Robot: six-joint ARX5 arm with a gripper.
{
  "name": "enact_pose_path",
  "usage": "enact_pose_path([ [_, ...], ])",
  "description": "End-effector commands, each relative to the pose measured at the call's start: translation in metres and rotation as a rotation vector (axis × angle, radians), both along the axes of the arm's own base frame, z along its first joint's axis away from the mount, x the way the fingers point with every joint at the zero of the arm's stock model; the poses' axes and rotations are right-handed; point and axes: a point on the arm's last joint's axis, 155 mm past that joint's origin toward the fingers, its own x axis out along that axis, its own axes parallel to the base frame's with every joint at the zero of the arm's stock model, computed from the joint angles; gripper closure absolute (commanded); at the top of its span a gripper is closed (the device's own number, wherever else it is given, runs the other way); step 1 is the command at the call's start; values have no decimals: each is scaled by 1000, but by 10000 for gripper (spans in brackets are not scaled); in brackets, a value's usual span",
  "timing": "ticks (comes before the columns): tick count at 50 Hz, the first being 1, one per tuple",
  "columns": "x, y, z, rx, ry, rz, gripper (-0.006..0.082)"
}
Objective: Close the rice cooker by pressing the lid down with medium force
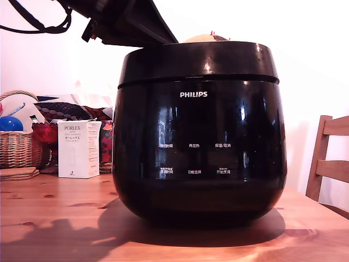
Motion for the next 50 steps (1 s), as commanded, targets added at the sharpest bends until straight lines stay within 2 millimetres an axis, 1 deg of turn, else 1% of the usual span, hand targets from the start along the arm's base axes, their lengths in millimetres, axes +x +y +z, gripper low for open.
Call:
enact_pose_path([
  [1,-15,16,-82,165,161,6,790],
  [9,-18,19,-86,181,174,6,790],
  [21,-26,27,-106,235,207,-3,790],
  [40,-33,38,-128,271,232,9,790],
  [45,-33,38,-129,270,231,9,790],
  [50,-29,34,-122,243,206,9,790],
])
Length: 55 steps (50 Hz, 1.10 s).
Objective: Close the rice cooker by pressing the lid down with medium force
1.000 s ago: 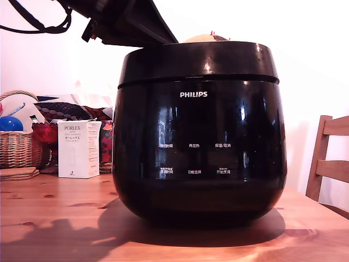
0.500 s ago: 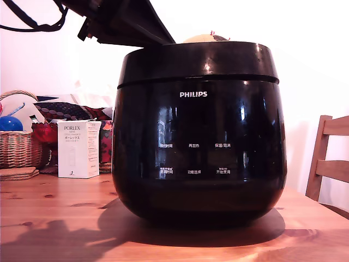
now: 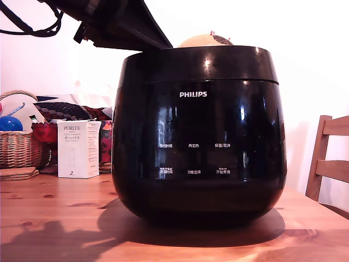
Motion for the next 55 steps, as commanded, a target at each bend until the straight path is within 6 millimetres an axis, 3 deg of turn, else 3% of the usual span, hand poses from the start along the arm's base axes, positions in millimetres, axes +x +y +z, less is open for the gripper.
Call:
enact_pose_path([
  [1,-24,26,-104,212,206,8,790],
  [14,-11,13,-62,91,85,9,790],
  [23,-7,10,-9,-33,-44,14,790],
  [31,3,19,39,-112,-156,77,790],
  [40,23,44,80,-142,-265,179,790],
  [55,67,128,111,-77,-421,469,790],
])
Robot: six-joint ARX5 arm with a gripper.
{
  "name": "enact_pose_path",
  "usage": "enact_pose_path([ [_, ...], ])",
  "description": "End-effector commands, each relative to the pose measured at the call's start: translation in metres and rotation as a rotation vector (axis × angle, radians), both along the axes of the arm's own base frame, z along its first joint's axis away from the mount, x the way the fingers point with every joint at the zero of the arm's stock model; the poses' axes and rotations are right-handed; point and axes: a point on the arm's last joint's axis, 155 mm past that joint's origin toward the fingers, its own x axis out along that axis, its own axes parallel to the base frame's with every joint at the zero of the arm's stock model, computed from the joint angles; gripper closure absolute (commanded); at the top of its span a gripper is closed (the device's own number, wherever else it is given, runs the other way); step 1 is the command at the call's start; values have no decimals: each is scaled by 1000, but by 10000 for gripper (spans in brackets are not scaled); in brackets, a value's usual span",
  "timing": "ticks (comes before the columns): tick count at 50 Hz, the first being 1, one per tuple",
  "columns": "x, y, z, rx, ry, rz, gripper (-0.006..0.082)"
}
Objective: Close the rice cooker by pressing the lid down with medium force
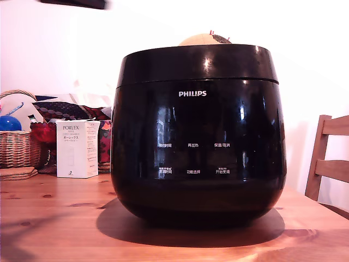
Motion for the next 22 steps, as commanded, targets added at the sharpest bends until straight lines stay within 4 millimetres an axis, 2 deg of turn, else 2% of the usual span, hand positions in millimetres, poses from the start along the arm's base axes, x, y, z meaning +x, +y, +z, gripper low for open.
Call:
enact_pose_path([
  [1,8,19,7,18,-32,65,790],
  [11,28,82,15,28,-60,281,790],
  [17,34,106,16,29,-60,355,790],
  [22,37,119,15,30,-58,392,790],
])
